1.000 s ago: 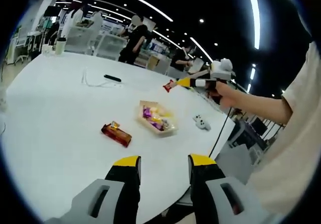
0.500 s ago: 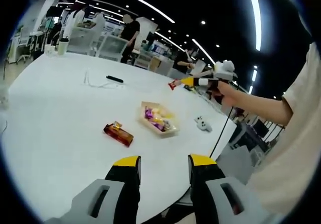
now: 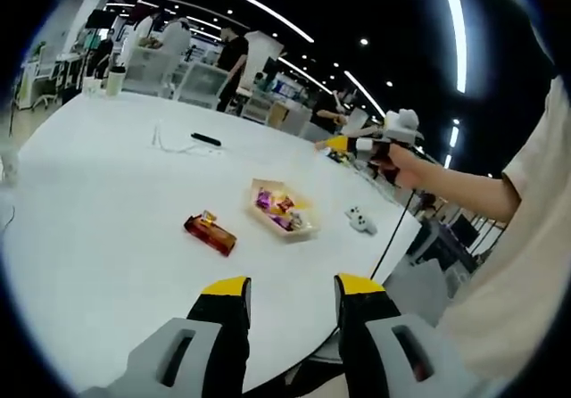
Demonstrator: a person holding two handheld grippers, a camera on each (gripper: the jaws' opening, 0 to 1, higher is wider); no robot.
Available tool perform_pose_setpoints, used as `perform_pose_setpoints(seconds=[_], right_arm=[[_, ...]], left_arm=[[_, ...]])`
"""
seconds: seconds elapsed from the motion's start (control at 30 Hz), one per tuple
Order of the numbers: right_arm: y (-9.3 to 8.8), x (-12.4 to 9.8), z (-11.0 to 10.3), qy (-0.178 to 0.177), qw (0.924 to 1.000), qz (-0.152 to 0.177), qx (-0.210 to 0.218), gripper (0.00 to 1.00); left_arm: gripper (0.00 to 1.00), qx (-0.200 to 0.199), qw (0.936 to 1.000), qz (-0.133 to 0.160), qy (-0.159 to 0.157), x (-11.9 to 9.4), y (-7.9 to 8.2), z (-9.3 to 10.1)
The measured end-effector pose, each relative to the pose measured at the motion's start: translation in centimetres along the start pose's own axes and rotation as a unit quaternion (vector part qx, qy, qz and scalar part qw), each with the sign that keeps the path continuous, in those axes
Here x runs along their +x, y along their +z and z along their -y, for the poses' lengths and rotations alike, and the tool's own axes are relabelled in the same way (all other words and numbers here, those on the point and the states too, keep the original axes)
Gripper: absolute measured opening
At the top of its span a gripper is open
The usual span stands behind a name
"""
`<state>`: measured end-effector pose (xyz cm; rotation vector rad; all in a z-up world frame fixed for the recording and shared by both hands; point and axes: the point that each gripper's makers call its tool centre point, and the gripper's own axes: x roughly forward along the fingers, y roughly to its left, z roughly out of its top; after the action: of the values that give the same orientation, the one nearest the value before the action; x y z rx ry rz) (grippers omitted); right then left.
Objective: Place the target food into the container with the food tongs after gripping and lifting it, then release it inside without dropping or visibly crushing the food.
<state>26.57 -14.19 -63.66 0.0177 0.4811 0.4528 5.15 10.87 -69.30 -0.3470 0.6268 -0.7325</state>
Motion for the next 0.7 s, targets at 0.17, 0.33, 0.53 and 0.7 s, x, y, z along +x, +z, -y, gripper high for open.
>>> perform_pose_setpoints(seconds=[0.17,0.33,0.53,0.7], right_arm=[[0.0,-0.3,0.0,-0.001,1.0,0.001,0.0,0.16],[-0.4,-0.5,-0.2,0.0,1.0,-0.001,-0.001,0.17],[-1.0,-0.4,-1.3,0.016,0.9998,-0.008,0.002,0.19],[-1.7,0.1,-2.3,0.027,0.9995,-0.015,-0.002,0.2]], left_arm=[[0.37,0.0,1.0,0.001,0.002,-0.3,-0.3,0.0],[0.36,-0.004,1.0,-0.003,0.002,-0.5,-0.9,0.1],[0.36,-0.005,1.0,-0.001,0.003,-0.5,-0.9,0.1],[0.36,-0.008,0.9999,-0.007,0.003,-0.3,-1.1,0.0]])
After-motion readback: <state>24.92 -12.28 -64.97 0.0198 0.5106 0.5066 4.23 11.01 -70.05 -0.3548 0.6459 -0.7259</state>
